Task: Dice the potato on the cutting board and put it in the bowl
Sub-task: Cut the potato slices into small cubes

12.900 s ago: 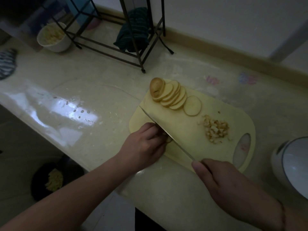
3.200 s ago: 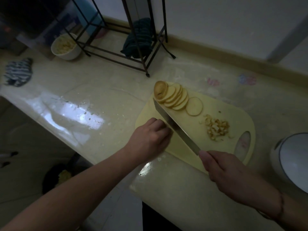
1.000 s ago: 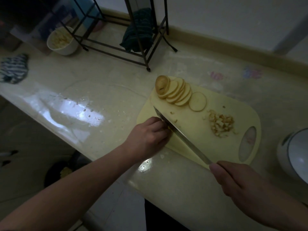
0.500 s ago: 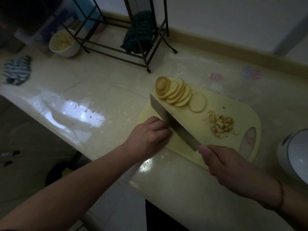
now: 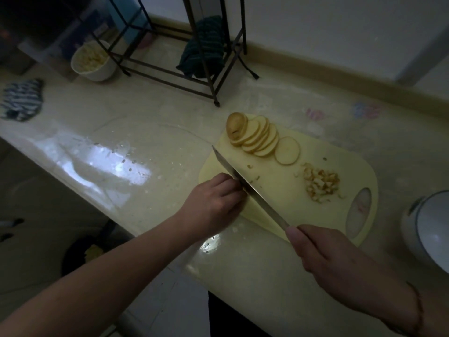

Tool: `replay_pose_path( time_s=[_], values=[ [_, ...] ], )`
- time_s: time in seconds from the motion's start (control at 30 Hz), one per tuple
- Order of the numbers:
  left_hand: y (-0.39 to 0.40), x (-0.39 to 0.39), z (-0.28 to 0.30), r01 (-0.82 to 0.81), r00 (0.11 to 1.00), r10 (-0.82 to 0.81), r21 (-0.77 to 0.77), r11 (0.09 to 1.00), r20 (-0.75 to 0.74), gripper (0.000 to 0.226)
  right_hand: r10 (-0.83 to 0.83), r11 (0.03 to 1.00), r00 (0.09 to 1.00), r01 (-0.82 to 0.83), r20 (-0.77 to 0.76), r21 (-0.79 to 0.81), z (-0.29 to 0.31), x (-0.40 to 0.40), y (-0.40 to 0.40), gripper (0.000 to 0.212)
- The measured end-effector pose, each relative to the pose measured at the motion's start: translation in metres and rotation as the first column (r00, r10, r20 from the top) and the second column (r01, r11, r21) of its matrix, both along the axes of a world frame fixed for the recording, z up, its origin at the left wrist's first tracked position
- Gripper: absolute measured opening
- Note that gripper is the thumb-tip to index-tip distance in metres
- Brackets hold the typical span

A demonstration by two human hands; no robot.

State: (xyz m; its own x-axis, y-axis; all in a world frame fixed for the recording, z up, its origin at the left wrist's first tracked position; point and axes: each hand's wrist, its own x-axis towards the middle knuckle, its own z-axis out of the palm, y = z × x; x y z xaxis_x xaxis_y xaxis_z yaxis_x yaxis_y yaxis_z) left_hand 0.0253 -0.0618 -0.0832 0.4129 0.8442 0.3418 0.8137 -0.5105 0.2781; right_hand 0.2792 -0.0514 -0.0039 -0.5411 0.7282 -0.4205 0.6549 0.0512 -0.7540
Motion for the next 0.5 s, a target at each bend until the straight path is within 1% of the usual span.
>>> replay_pose_path(
  time_s=[0.13, 0.27, 0.37, 0.47, 0.5],
  values=[
    [0.001, 0.001, -0.001, -0.015, 1.0, 0.015, -0.009, 1.0, 0.015, 0.019, 0.014, 1.0, 1.0, -0.014, 0.008, 0.027, -0.003, 0.005, -0.004, 0.056],
    [0.001, 0.0, -0.001, -0.019, 0.999, 0.019, 0.001, 1.0, 0.03, 0.016, 0.01, 1.0, 0.999, -0.011, 0.045, 0.02, -0.004, 0.013, -0.008, 0.06],
    [0.001, 0.001, -0.001, -0.024, 0.999, 0.023, 0.014, 1.0, 0.038, 0.012, 0.009, 0.999, 0.999, -0.011, 0.054, 0.037, -0.003, 0.019, -0.012, 0.059],
    [0.001, 0.001, -0.004, -0.032, 0.999, 0.031, 0.021, 0.999, 0.043, 0.008, 0.003, 0.999, 0.999, -0.005, 0.053, 0.046, -0.004, 0.023, -0.013, 0.074],
    [0.001, 0.001, -0.004, -0.033, 0.999, 0.032, 0.023, 0.999, 0.044, 0.008, 0.009, 0.999, 0.998, -0.012, 0.062, 0.047, -0.005, 0.022, -0.013, 0.075]
  ],
)
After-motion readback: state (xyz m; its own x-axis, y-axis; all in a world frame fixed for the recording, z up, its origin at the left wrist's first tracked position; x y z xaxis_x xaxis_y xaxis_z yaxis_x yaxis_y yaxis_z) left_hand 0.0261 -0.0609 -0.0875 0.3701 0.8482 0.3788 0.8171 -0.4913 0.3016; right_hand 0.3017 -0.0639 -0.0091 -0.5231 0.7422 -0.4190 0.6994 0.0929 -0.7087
